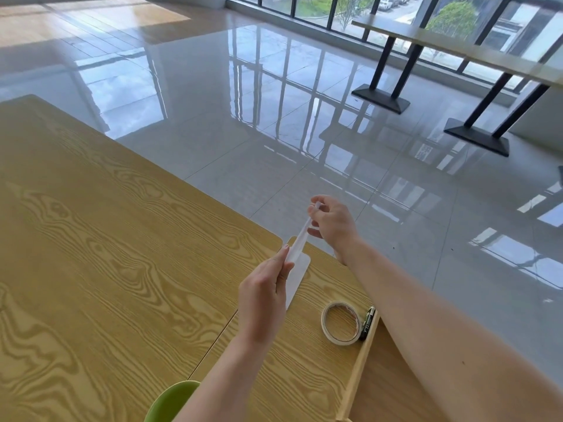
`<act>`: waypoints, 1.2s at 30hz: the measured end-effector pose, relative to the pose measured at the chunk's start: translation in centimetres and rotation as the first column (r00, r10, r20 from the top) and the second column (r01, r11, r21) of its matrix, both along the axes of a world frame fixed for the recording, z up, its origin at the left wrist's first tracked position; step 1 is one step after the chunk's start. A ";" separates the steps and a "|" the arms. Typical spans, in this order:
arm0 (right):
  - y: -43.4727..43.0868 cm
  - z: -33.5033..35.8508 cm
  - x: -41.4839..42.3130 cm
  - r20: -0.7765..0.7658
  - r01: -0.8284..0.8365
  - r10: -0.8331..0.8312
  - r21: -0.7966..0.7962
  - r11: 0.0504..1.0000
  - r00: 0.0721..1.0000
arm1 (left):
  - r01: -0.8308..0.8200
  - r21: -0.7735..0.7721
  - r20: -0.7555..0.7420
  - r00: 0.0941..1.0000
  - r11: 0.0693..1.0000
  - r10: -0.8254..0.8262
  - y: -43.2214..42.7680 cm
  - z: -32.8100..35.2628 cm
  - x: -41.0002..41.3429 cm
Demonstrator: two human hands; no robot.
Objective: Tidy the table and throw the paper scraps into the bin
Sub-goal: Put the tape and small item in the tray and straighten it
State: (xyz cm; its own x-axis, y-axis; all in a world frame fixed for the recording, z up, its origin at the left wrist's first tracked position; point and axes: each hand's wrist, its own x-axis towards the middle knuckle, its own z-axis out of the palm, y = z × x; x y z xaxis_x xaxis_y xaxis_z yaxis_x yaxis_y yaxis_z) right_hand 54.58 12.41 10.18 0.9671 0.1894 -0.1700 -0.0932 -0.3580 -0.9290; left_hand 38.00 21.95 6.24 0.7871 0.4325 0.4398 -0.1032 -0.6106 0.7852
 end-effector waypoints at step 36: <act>-15.8 -9.1 -7.5 -0.200 -0.328 0.405 -0.904 0.275 0.892 | 0.691 0.251 -0.821 0.523 0.678 -0.230 -9.8 -8.2 3.6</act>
